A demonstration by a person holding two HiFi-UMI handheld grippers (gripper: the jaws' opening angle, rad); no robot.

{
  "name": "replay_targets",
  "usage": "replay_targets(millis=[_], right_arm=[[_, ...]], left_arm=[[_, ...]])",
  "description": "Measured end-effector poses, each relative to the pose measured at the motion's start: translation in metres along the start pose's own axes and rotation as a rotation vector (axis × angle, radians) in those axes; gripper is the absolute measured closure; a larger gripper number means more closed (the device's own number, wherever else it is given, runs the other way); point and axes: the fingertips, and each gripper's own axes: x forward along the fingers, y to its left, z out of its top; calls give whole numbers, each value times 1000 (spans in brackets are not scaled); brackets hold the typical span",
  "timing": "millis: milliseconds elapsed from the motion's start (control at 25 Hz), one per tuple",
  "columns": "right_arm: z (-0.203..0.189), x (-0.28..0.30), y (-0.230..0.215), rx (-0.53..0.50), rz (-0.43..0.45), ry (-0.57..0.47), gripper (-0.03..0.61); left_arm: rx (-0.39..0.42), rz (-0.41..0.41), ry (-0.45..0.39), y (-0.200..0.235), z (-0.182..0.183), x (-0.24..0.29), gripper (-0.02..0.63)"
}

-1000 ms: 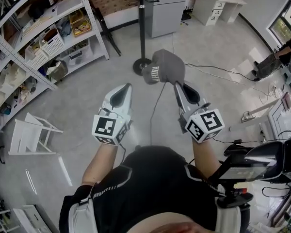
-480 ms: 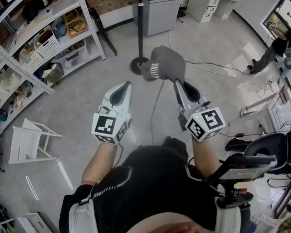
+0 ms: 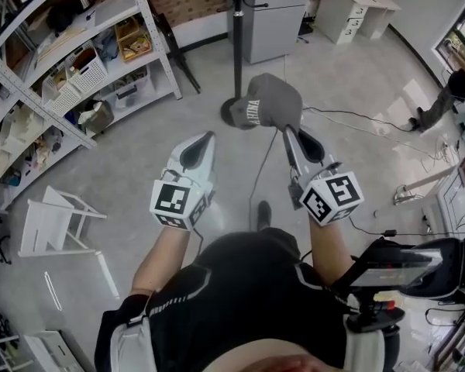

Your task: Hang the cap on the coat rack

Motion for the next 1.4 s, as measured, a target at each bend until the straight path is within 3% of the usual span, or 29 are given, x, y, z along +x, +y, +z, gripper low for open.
replay_targets(millis=[360, 1120, 1400], right_arm=[[25, 47, -55, 1, 46, -49, 552], [32, 96, -174, 37, 123, -48, 552], [28, 104, -209, 42, 164, -38, 553]], left_arm=[[27, 44, 3, 19, 14, 60, 611], [55, 99, 35, 20, 26, 196, 609], [61, 145, 43, 21, 23, 223, 611]])
